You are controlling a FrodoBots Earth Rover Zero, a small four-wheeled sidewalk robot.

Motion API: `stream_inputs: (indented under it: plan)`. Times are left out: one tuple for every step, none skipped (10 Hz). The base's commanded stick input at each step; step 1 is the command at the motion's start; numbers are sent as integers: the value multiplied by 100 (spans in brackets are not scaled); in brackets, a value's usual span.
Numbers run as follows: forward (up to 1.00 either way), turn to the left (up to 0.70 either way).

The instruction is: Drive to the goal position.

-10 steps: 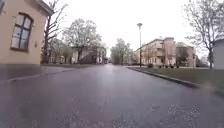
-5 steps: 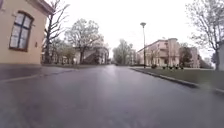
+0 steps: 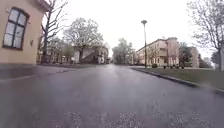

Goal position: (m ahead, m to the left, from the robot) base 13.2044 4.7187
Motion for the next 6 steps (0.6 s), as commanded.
stream_inputs:
  plan:
    - [100,0]
    - [100,0]
    - [100,0]
    - [100,0]
    - [100,0]
    - [100,0]
